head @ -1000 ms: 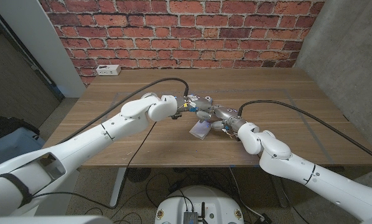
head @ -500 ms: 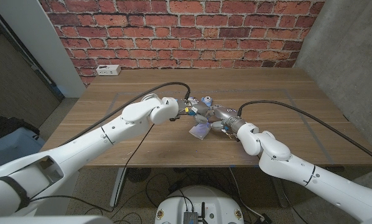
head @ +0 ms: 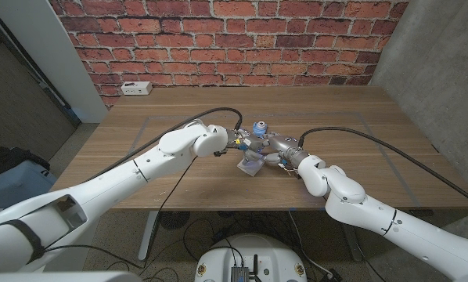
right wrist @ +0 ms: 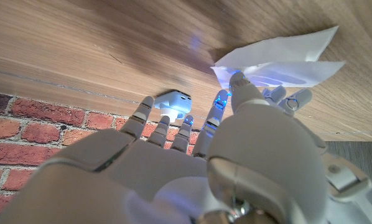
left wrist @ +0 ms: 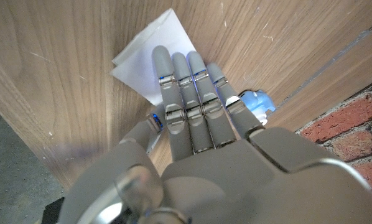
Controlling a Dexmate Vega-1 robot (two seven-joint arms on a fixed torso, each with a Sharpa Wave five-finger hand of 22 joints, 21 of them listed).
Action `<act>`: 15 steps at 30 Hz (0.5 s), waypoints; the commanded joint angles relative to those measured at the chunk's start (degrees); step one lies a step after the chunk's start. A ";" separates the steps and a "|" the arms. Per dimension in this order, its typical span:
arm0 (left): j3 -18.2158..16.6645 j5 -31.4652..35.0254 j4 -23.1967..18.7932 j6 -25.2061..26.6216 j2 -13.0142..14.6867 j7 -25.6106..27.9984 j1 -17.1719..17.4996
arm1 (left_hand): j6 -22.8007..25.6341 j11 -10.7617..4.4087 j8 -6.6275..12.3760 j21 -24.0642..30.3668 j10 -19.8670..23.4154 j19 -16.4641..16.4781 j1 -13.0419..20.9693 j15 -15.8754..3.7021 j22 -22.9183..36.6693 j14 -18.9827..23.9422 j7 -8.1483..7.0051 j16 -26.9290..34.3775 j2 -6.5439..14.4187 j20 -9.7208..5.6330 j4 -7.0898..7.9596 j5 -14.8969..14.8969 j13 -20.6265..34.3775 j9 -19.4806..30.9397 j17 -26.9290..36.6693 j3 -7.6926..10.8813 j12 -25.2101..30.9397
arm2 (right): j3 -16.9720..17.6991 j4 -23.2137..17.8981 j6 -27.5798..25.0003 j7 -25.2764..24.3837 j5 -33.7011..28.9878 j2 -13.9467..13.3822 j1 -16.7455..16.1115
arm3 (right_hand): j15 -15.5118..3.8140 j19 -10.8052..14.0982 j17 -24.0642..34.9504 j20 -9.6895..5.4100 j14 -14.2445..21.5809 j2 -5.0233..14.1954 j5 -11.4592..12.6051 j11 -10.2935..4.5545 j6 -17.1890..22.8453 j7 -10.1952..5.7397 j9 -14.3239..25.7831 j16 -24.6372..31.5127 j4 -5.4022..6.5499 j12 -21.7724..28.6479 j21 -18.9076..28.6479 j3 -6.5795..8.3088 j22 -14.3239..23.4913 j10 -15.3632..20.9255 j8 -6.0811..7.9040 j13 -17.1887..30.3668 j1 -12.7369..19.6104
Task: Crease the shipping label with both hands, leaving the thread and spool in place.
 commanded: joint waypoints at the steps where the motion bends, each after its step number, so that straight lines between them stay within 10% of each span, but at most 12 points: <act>1: 2.01 -1.98 3.08 -0.04 -1.77 -4.52 -1.84 | -0.22 0.14 -0.41 0.06 -0.24 -0.28 -0.45 0.40 0.08 -0.10 -0.03 0.00 0.12 0.01 0.29 0.18 0.28 -0.06 0.33 0.03 -0.33 | -0.17 0.76 -0.24 0.45 -0.17 0.38 0.56 | -0.23 0.07 0.16 -0.42 0.35 0.22 0.34 0.00 0.03 0.06 0.03 -0.22 -0.01 -0.08 -0.17 -0.12 0.05 0.55 -0.03 0.12 0.60; 15: 4.07 0.72 3.41 1.93 -2.31 -7.05 -3.34 | 1.47 -0.09 0.77 1.44 2.31 1.54 -0.85 0.09 -0.20 2.94 0.04 1.03 0.19 0.16 0.79 0.41 0.92 0.99 0.50 -0.76 0.33 | -0.38 1.44 -0.05 0.86 0.16 0.67 1.31 | -0.19 0.02 0.17 -0.36 0.29 0.43 0.32 -0.02 -0.02 0.06 0.04 -0.24 0.07 -0.10 -0.20 -0.41 0.05 0.56 -0.03 0.12 0.70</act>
